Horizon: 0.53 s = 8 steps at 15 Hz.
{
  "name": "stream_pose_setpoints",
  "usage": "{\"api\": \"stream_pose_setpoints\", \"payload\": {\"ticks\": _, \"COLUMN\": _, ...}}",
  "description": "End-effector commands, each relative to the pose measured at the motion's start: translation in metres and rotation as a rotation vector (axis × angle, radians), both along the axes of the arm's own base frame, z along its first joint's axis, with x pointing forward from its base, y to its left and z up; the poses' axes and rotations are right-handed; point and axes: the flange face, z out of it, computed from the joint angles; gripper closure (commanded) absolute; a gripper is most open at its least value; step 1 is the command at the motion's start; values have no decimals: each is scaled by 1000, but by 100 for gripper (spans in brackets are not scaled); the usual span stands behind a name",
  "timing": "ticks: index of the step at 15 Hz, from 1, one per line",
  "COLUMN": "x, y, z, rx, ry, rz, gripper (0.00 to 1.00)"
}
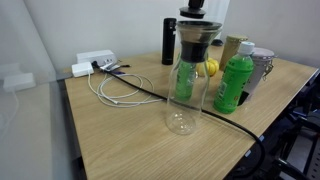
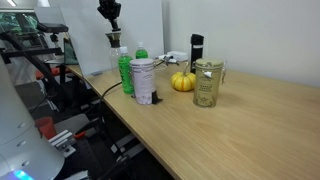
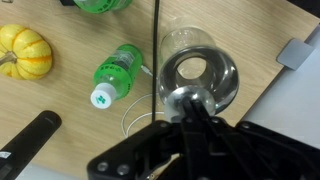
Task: Remove the silver ring from the filter
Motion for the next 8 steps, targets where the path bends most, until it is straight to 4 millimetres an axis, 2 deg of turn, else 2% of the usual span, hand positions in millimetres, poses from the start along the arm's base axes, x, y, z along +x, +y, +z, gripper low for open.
{"api": "stream_pose_setpoints", "payload": {"ticks": 1, "x": 2, "y": -11, "z": 15, "rx": -45, "ry": -65, "rz": -20, "gripper": 99}}
{"api": "stream_pose_setpoints", "payload": {"ticks": 5, "x": 5, "y": -39, "z": 31, "rx": -134, "ry": -156, "rz": -120, "gripper": 99}}
{"api": "stream_pose_setpoints", "payload": {"ticks": 8, "x": -1, "y": -64, "z": 38, "rx": -180, "ry": -186, "rz": -222, "gripper": 99}}
